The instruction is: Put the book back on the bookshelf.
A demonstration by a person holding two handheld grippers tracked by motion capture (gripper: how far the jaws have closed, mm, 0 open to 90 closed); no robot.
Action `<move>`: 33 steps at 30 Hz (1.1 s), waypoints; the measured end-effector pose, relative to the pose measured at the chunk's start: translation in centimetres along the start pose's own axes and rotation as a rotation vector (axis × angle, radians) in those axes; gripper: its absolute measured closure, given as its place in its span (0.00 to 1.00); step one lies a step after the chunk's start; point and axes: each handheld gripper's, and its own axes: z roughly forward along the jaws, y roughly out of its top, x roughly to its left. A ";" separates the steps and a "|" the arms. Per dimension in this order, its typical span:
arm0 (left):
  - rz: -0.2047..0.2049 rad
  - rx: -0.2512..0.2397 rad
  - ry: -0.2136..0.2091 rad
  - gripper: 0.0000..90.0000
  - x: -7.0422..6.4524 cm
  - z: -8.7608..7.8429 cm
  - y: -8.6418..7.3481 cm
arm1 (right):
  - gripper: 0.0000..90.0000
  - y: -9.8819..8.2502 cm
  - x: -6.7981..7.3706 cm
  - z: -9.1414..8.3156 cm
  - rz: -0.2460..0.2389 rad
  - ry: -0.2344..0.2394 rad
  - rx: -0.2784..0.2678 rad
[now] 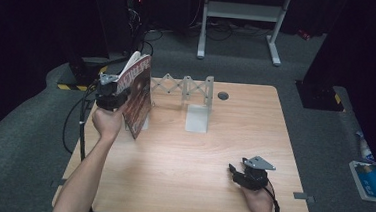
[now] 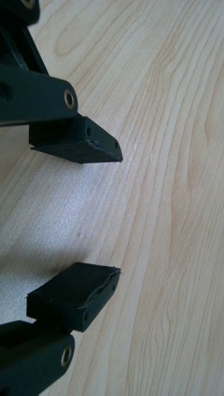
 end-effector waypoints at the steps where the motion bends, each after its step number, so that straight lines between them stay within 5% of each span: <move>1: 0.006 0.000 0.000 0.93 0.0 0.0 0.0 | 0.43 0.0 0.0 0.0 -0.004 0.000 -0.001; 33: -0.031 0.028 0.038 0.84 2.7 -0.6 -0.4 | 0.43 0.0 0.0 0.0 0.000 -0.001 -0.001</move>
